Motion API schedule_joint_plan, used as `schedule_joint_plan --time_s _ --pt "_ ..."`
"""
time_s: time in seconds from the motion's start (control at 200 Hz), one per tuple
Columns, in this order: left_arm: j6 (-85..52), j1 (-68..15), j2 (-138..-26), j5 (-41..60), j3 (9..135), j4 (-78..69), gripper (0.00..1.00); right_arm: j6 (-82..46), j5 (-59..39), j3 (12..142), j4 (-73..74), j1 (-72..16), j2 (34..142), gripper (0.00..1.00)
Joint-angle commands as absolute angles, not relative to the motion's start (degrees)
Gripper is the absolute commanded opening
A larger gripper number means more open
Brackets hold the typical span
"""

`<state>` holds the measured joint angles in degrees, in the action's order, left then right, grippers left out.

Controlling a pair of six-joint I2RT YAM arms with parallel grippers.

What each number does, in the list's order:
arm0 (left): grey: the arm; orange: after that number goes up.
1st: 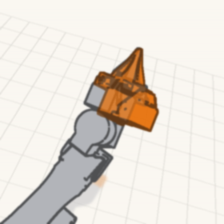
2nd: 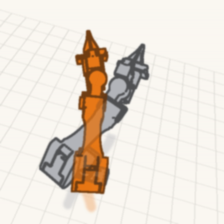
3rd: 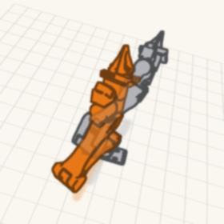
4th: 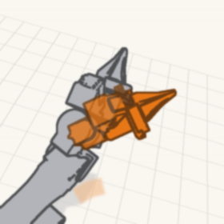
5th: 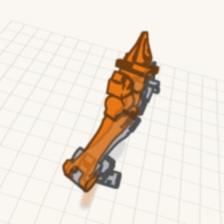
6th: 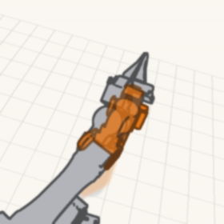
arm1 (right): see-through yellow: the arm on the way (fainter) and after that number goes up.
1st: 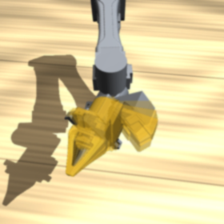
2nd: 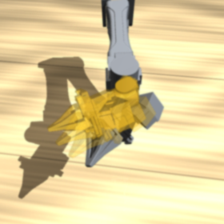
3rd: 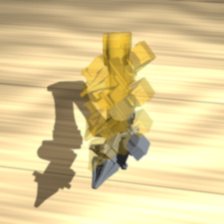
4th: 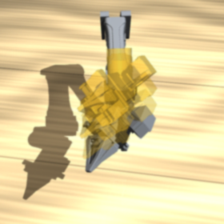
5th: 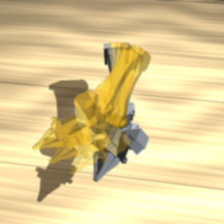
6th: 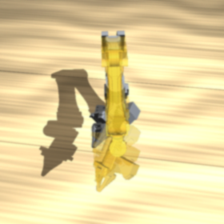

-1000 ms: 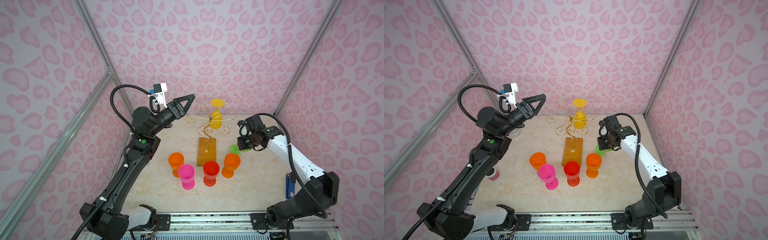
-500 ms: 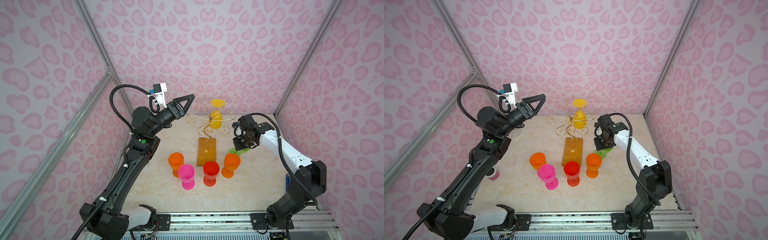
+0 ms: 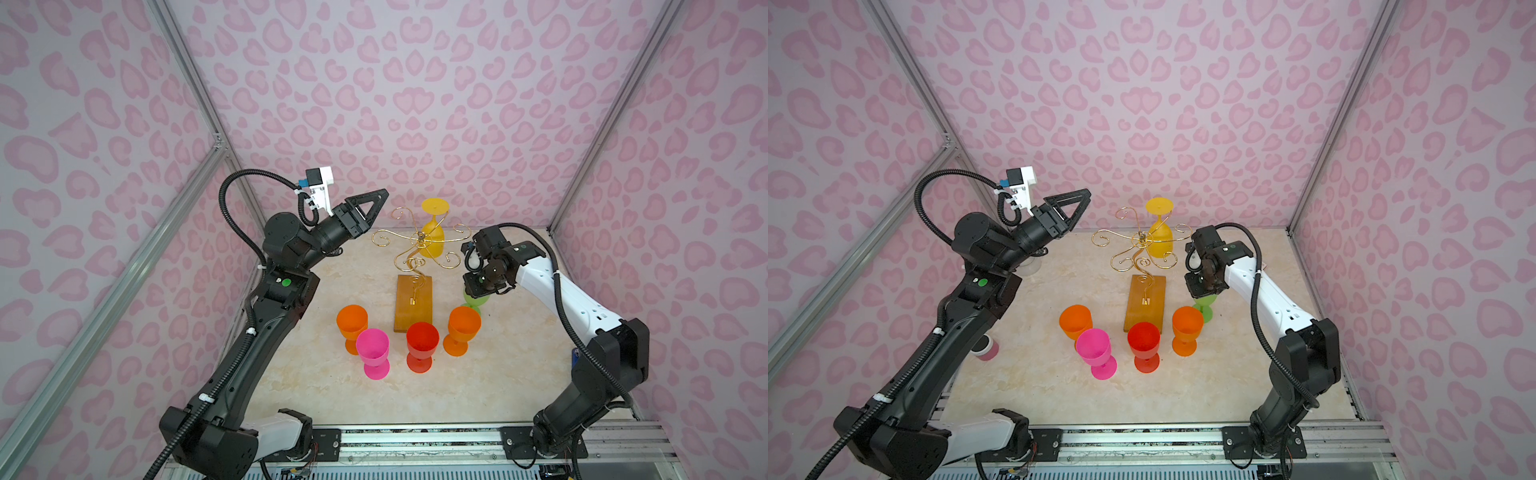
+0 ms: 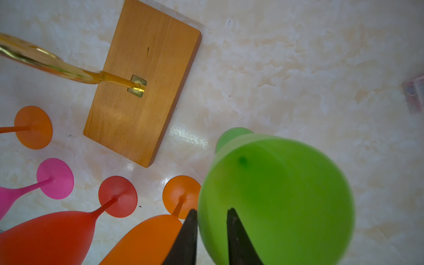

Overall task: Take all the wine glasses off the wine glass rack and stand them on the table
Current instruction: 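Lower the green glass with the right gripper beside the orange glass, then stand the green glass upright, open the right gripper and lift toward the yellow glass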

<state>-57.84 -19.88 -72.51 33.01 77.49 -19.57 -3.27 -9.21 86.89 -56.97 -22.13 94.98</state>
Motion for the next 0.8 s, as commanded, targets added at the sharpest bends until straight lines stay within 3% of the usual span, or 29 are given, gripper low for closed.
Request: schedule_joint_plan --time_s 0.0,0.27,0.5,0.795 --pt "-57.05 -19.86 -72.31 33.57 77.43 -20.78 0.76 -3.01 -8.79 86.93 -56.61 -22.23 94.51 0.26" --pt "-56.78 -19.65 -71.98 33.40 77.43 -20.57 0.76 -4.52 -8.73 85.61 -54.55 -21.58 89.56 0.28" --pt "-56.23 -19.19 -71.81 32.97 75.37 -20.19 0.76 -8.31 -11.62 80.99 -50.52 -16.09 79.54 0.28" --pt "-55.28 -19.12 -72.06 32.99 74.89 -19.60 0.76 -20.98 -27.44 72.28 -29.33 -2.41 66.36 0.29"
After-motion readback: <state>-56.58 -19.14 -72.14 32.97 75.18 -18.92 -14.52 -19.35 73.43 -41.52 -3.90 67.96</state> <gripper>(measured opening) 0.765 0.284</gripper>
